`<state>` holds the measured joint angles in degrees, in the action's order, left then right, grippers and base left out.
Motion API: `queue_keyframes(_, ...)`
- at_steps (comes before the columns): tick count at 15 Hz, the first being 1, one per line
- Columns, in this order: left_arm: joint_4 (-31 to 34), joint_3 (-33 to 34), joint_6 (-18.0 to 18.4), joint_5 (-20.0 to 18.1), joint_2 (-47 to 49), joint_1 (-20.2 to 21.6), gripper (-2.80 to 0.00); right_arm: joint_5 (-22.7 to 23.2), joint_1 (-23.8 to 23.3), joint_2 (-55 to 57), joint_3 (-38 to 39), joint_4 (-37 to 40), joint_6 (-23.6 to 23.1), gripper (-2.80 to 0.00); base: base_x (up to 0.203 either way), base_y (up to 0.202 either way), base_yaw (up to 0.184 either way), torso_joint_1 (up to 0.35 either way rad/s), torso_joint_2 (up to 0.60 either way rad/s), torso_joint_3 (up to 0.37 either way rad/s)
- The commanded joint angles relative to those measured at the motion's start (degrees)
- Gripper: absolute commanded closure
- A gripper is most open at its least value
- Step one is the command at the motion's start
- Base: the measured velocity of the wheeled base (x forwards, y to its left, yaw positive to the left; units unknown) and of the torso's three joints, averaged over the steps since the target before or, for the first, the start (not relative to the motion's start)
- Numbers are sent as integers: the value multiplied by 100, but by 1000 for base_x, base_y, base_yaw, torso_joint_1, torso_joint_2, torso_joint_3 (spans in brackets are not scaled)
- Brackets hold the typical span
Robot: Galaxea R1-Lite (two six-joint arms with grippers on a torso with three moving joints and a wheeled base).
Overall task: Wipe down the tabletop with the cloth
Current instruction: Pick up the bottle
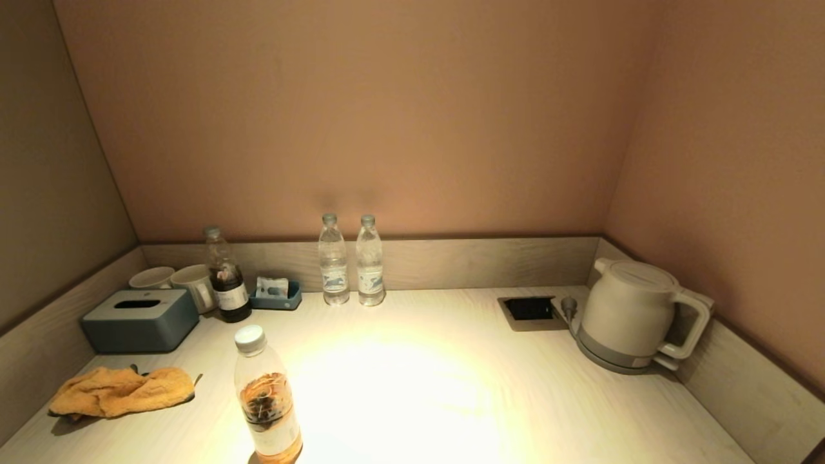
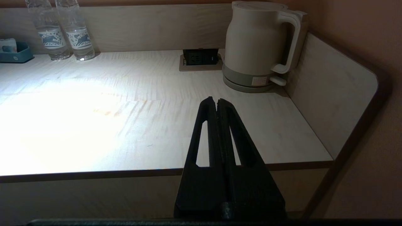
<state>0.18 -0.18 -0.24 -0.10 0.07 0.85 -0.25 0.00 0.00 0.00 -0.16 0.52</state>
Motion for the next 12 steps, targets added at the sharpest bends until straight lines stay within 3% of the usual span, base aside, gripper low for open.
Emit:
queue_keyframes(1,-1,-7,-2,1,1,3,0,-2,0,0,0,-2,0,0,0,0,0,0,0,0)
queue_keyframes(12,-1,-8,-46,1,1,3,0,-2,0,0,0,-2,0,0,0,0,0,0,0,0)
